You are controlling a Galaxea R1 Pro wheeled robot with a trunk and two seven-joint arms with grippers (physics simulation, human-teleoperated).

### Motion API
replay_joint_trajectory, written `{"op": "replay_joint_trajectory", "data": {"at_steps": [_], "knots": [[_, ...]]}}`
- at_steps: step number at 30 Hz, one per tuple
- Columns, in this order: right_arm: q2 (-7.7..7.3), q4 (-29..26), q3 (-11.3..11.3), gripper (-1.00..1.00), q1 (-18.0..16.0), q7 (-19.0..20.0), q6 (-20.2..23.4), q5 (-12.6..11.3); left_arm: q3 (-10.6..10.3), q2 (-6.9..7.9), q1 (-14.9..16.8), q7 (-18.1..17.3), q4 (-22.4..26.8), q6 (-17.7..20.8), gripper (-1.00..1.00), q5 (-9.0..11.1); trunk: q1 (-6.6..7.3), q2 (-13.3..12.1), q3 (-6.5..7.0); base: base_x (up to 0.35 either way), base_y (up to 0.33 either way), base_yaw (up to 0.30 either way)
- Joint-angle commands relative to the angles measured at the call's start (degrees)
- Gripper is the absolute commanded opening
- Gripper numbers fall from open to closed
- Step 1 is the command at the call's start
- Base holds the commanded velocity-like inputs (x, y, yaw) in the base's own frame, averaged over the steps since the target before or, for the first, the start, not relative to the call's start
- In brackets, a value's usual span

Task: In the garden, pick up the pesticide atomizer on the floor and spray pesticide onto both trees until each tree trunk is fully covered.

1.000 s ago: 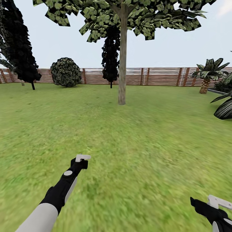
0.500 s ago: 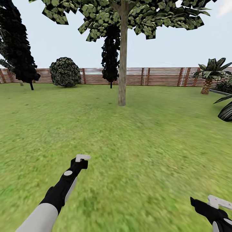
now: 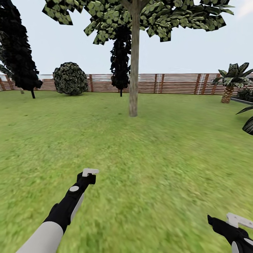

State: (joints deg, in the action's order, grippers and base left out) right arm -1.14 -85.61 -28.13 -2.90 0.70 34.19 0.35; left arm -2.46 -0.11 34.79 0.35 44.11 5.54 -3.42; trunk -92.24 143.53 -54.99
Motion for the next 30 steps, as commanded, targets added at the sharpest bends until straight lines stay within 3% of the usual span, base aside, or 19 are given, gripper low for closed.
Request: {"op": "replay_joint_trajectory", "data": {"at_steps": [1,30], "knots": [[0.00,0.00,0.00,1.00,0.00,0.00,0.00,0.00,0.00,-0.01,-0.01,0.00,0.01,0.00,-1.00,-0.01,0.00,0.00,0.00,0.329,0.000,0.000],[0.00,0.00,0.00,1.00,0.00,0.00,0.00,0.01,0.00,-0.06,0.01,0.00,0.01,0.00,-1.00,-0.01,0.00,0.00,0.00,0.329,0.000,0.000]]}}
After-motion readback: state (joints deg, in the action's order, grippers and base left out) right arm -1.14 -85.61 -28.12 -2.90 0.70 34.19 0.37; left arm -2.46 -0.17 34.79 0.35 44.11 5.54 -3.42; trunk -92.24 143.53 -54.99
